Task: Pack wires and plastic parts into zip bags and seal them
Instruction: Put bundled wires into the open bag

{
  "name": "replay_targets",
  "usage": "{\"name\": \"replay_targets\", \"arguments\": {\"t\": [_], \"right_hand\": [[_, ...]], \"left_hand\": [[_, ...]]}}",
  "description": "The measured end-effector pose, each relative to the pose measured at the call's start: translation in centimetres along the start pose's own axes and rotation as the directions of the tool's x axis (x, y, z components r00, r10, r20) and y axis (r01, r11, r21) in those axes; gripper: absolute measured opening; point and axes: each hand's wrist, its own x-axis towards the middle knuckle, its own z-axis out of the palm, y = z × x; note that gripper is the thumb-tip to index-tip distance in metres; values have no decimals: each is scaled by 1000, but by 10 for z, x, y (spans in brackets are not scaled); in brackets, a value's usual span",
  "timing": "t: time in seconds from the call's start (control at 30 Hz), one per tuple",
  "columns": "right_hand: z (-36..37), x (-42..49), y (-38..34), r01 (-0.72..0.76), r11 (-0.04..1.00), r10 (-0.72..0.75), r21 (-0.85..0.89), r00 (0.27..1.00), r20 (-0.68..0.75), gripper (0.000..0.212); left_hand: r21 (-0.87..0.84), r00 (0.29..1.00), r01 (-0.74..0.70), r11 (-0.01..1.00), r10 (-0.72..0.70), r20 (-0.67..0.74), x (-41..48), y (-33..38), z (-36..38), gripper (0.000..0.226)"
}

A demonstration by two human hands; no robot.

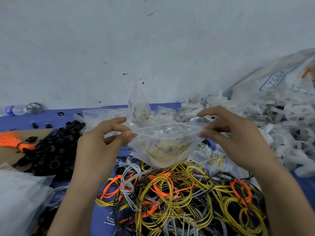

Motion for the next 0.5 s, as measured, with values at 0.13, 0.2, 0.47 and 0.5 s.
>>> {"name": "replay_targets", "arguments": {"t": [0.13, 0.2, 0.47, 0.5], "right_hand": [[-5, 0, 5, -29, 999, 29, 33, 1000, -1, 25], [-6, 0, 5, -28, 999, 28, 40, 1000, 15, 24], [-8, -1, 9, -8, 1000, 8, -23, 1000, 24, 23], [-8, -1, 7, -10, 1000, 11, -21, 999, 31, 21]], "left_hand": [[50, 999, -44, 998, 42, 30, -1, 2, 0, 12], [66, 997, -65, 996, 63, 36, -2, 3, 0, 14], [14, 993, -78, 997, 77, 86, -4, 7, 1, 14], [-7, 992, -79, 997, 79, 97, -6, 8, 3, 14]]}}
